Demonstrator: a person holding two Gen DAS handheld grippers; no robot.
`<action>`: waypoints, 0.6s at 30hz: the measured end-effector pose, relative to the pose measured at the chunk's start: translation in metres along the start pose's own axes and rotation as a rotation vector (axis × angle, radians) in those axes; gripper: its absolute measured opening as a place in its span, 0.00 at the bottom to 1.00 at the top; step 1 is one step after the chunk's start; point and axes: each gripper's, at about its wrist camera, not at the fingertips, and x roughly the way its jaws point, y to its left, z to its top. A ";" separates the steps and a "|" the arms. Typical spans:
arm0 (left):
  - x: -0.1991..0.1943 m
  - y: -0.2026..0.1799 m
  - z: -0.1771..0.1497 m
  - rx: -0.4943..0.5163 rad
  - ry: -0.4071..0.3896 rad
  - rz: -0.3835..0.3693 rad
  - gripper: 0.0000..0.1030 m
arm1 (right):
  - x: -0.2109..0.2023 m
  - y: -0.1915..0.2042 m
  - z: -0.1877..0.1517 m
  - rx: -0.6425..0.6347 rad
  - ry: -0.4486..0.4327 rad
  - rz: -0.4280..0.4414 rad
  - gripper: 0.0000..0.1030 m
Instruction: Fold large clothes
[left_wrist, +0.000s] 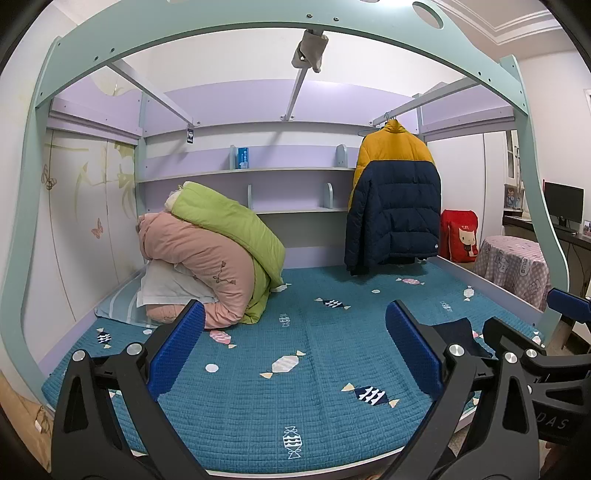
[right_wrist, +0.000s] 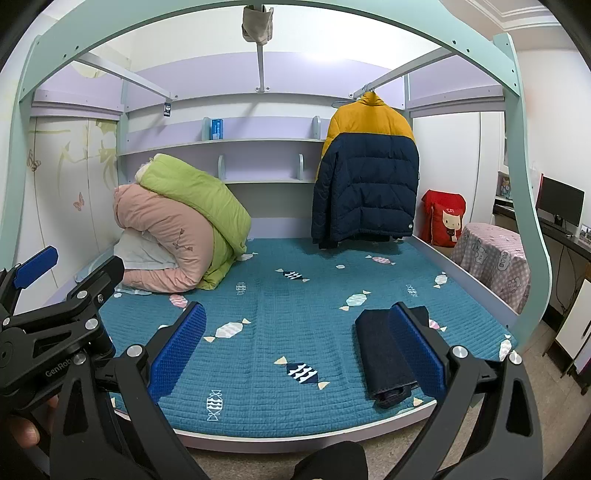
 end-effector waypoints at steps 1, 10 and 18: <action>0.000 0.000 0.001 0.001 -0.001 0.000 0.95 | 0.000 0.000 0.000 0.000 0.000 0.000 0.93; 0.000 0.000 0.000 0.002 -0.001 0.001 0.95 | 0.001 -0.001 0.000 -0.002 0.002 -0.002 0.93; 0.000 0.000 0.000 0.001 -0.001 0.000 0.95 | 0.001 -0.003 0.000 -0.003 0.003 -0.002 0.93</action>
